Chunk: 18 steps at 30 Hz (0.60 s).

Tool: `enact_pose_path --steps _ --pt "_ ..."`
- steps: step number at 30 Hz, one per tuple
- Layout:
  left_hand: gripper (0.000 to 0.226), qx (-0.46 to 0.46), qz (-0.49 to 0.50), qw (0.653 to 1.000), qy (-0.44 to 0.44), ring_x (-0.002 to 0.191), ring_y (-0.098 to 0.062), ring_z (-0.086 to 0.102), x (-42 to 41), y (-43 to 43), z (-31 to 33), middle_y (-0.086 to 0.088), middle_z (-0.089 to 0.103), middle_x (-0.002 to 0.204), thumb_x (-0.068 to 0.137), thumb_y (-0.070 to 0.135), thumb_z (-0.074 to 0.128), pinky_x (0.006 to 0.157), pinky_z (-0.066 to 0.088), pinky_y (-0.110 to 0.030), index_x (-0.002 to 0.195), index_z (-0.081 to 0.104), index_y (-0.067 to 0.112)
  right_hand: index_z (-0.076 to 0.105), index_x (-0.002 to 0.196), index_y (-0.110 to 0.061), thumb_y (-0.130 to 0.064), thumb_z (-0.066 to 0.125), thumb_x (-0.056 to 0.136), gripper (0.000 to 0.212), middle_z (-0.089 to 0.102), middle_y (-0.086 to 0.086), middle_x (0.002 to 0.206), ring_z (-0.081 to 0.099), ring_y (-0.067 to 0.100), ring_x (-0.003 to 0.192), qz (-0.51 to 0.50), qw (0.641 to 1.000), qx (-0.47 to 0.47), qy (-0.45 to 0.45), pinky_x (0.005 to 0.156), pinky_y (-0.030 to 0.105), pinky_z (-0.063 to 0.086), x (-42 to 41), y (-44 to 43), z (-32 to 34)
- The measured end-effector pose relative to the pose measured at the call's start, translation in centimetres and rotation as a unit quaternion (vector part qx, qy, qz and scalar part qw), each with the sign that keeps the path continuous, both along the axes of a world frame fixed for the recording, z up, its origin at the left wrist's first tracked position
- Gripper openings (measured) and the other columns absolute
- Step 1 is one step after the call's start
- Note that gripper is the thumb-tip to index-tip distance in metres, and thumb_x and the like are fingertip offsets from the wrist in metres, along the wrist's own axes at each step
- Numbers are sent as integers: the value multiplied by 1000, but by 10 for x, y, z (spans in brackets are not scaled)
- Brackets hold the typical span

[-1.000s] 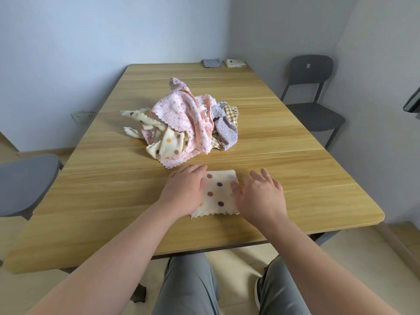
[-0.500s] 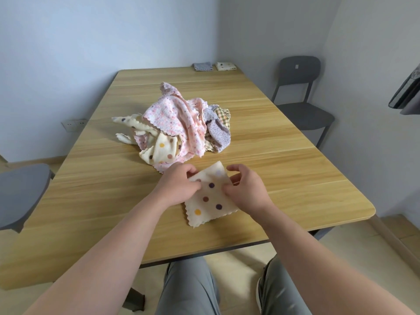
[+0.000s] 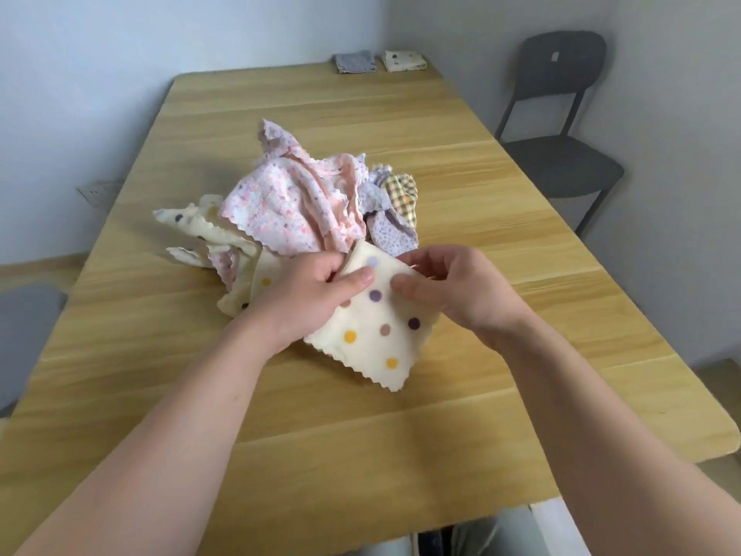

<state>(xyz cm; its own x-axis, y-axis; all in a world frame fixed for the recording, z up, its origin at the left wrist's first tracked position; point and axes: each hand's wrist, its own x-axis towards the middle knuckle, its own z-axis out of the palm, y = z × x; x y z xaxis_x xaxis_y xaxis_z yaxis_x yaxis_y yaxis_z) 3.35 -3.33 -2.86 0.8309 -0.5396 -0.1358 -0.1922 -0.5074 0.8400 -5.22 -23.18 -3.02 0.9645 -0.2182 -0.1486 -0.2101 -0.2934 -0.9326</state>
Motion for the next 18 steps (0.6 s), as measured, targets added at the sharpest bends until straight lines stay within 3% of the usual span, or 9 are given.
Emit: enact_pose_path --steps 3,7,8,11,13,15,18 --pt "54 2 35 999 10 58 2 56 14 5 47 -1 54 69 96 42 64 64 41 -30 90 55 -11 74 92 -2 -34 77 89 33 72 21 91 64 25 70 14 999 7 45 69 38 54 18 -2 36" --pt "50 -14 99 991 87 68 -15 61 15 27 130 -12 59 73 95 45 67 67 46 -35 92 62 -5 70 91 1 -27 82 83 31 74 21 93 69 37 83 -5 983 163 83 89 52 56 31 14 111" --pt "46 -23 125 986 105 69 -20 60 12 34 151 -14 61 72 94 45 68 67 45 -35 88 64 -1 70 90 -1 -24 82 83 27 74 18 90 69 33 82 -8 975 201 97 88 51 55 33 22 133" --pt "30 -32 185 973 137 66 -14 64 -4 62 204 5 68 68 94 42 69 65 49 -31 75 73 18 67 86 -9 -17 77 87 13 73 9 85 66 24 73 -20 951 280 131 71 37 57 36 51 189" --pt "28 -50 212 962 166 74 -20 71 -15 80 227 -2 76 80 96 36 69 70 56 -39 84 74 11 65 83 -11 -15 75 89 12 71 7 83 65 21 68 -18 947 291 137 67 33 55 38 73 211" --pt "31 -73 252 950 171 77 -26 72 -26 104 241 -8 77 85 97 31 67 69 57 -37 92 72 0 67 90 -12 -16 76 89 11 72 6 85 66 21 71 -15 941 303 152 68 34 55 38 101 226" --pt "29 -97 304 933 167 78 -27 73 -36 152 249 -11 77 88 98 30 66 69 59 -37 92 74 2 73 109 -12 -29 79 86 29 76 3 92 72 20 80 13 924 331 190 71 35 57 37 155 234"
